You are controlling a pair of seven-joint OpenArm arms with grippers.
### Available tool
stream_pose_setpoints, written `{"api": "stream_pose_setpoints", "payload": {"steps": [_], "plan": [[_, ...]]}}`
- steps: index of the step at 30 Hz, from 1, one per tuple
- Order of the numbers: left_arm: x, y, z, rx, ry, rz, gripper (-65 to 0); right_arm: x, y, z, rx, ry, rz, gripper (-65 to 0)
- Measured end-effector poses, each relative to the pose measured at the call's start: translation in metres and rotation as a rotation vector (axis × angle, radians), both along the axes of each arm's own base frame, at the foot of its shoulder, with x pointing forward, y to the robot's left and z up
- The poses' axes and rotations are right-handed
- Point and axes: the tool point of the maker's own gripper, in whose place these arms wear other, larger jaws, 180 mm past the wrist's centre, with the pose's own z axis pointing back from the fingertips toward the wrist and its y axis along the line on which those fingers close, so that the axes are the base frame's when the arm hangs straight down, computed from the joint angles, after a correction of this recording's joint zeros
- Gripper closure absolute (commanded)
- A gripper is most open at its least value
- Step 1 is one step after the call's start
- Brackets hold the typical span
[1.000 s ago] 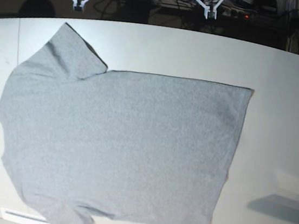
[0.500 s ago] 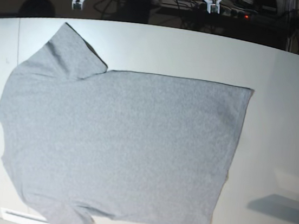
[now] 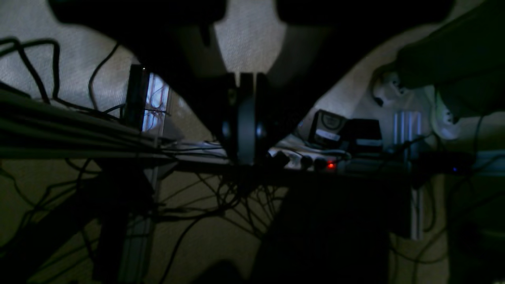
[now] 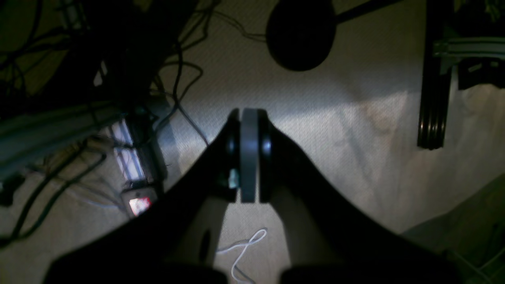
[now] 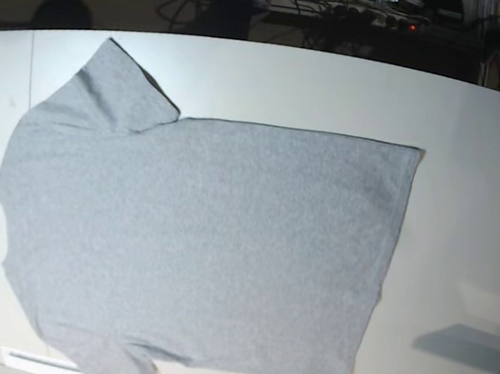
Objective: Fold the T-shirt properly
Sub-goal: 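Move the right gripper toward the grey shirt's shoulder corner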
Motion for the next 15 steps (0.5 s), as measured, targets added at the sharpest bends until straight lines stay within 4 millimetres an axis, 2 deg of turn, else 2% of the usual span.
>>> {"api": "stream_pose_setpoints", "payload": {"steps": [3,6,10,13,15], "plan": [[0.006,0.0,0.017,0.004,-0.044,-0.012,0.0,-0.006,0.0,0.015,-0.007,0.02,-0.001,0.0],[0.019,-0.002,0.039,0.009,-0.113,-0.031,0.0,0.011,0.002,0.035,-0.015,-0.025,0.011,0.0],[0.021,-0.002,0.064,0.017,-0.151,-0.046,0.0,0.028,0.001,0.073,-0.046,-0.103,0.04,0.0],[0.029,0.013,0.087,0.061,-0.202,-0.031,0.0,0.031,0.0,0.096,-0.054,-0.098,0.017,0.0],[0.036,0.024,0.103,0.093,-0.239,-0.034,0.0,0.041,-0.007,0.112,-0.08,-0.119,-0.013,0.0]]}}
